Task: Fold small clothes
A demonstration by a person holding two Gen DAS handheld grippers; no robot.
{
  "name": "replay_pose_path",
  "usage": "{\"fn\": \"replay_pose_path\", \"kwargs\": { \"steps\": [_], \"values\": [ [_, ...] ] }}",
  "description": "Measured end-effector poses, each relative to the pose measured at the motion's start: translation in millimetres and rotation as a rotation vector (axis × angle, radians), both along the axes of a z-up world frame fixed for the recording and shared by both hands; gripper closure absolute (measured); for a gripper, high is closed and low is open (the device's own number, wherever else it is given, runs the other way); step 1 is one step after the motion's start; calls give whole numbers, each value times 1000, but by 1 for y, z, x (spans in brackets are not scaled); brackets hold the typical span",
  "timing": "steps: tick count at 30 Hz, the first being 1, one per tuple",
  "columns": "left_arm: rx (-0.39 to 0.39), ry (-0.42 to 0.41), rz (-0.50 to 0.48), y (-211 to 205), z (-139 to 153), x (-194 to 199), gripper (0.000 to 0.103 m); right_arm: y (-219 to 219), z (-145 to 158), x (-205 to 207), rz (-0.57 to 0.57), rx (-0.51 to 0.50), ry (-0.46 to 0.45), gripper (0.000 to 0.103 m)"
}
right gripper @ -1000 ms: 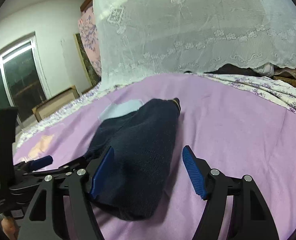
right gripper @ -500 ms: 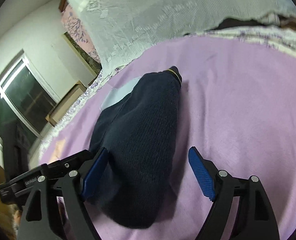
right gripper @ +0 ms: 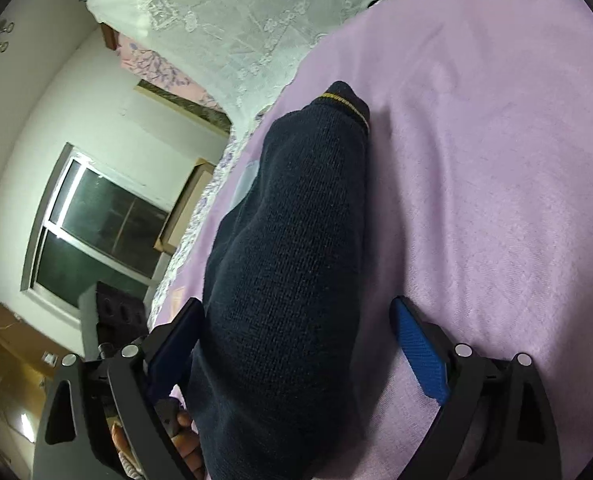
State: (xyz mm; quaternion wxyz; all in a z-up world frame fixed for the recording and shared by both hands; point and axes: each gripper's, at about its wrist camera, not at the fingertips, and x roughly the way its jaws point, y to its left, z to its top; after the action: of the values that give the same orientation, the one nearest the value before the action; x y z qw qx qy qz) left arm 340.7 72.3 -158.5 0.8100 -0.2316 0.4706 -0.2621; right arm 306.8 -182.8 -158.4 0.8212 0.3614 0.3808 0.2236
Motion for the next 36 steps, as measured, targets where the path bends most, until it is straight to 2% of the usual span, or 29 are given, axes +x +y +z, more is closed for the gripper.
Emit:
{"fn": "replay_pose_path", "kwargs": {
  "steps": [5, 12, 16, 19, 22, 25, 27, 30, 34, 36],
  "values": [
    [7, -50, 42, -1, -1, -6, 4, 13, 3, -3, 32, -94, -68, 4],
    [-15, -58, 170, 4, -2, -4, 4, 4, 5, -6, 79, -64, -84, 4],
    [47, -63, 215, -4, 3, -7, 4, -11, 5, -12, 114, 3, -93, 4],
    [34, -50, 205, -1, 5, -11, 4, -17, 4, -13, 117, 51, -95, 4],
    [32, -32, 173, -1, 6, -11, 4, -12, 5, -14, 134, 26, -105, 3],
    [45, 2, 99, 0, 6, -7, 4, -11, 6, -15, 144, 9, -101, 3],
    [-3, 24, 37, 8, 4, -2, 4, -11, 6, -14, 142, 6, -94, 3],
    [-68, 34, 36, 16, 1, 1, 4, -6, 5, -12, 136, -32, -81, 3],
    [-16, 7, 4, 2, 6, 1, 4, 6, 5, -3, 125, -87, -56, 3],
    [-29, 11, -3, 2, 6, 1, 4, 10, 6, 3, 130, -80, -53, 3]
  ]
}}
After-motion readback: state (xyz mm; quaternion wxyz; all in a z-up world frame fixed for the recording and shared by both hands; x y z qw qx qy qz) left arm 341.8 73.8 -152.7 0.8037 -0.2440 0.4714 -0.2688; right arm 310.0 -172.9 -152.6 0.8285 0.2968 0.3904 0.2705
